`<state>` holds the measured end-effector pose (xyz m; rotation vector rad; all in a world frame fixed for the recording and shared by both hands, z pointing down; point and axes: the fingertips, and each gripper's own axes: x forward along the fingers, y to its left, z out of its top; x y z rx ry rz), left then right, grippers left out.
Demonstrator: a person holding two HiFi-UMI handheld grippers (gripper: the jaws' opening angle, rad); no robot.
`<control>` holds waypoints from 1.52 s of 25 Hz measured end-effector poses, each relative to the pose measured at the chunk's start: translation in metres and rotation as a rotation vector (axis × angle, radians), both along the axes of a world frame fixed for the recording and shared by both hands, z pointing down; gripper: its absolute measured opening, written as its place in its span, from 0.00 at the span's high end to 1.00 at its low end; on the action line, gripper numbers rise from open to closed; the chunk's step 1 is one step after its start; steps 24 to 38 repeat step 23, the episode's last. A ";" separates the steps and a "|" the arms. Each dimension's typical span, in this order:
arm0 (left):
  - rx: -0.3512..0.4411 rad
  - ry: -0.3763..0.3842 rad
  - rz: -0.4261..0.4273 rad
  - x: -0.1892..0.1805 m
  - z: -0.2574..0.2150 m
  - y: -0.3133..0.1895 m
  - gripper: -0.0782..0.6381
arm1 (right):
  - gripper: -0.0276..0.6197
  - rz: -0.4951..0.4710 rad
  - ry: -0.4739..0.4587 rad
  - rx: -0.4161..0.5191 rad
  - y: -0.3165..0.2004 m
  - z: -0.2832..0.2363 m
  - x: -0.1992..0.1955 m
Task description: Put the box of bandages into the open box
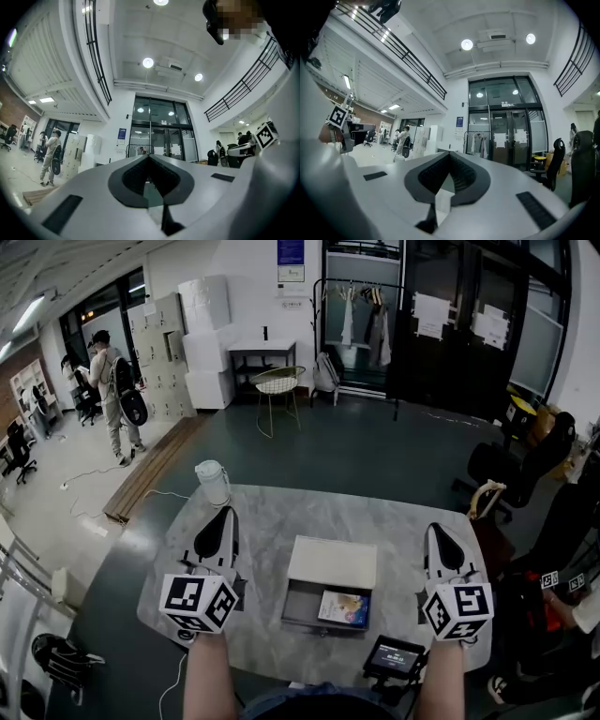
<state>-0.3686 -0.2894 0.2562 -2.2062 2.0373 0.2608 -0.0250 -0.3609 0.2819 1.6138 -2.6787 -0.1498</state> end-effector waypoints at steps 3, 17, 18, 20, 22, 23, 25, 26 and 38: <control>-0.002 0.000 0.017 0.002 0.001 0.001 0.87 | 0.92 0.013 0.011 -0.013 0.002 0.003 0.002; 0.008 0.006 0.055 0.015 0.004 0.010 0.87 | 0.92 0.017 0.010 -0.007 0.019 0.007 0.004; 0.009 0.009 0.054 0.015 0.003 0.010 0.87 | 0.92 0.015 0.009 -0.005 0.020 0.006 0.005; 0.010 0.013 0.053 0.017 0.002 0.012 0.87 | 0.92 0.015 0.010 -0.005 0.022 0.004 0.006; 0.011 0.016 0.056 0.020 0.002 0.013 0.87 | 0.92 0.018 0.012 -0.005 0.024 0.005 0.009; 0.012 0.018 0.057 0.021 0.002 0.014 0.87 | 0.92 0.020 0.012 -0.005 0.025 0.005 0.010; 0.012 0.018 0.057 0.021 0.002 0.014 0.87 | 0.92 0.020 0.012 -0.005 0.025 0.005 0.010; 0.012 0.018 0.057 0.021 0.002 0.014 0.87 | 0.92 0.020 0.012 -0.005 0.025 0.005 0.010; 0.012 0.018 0.057 0.021 0.002 0.014 0.87 | 0.92 0.020 0.012 -0.005 0.025 0.005 0.010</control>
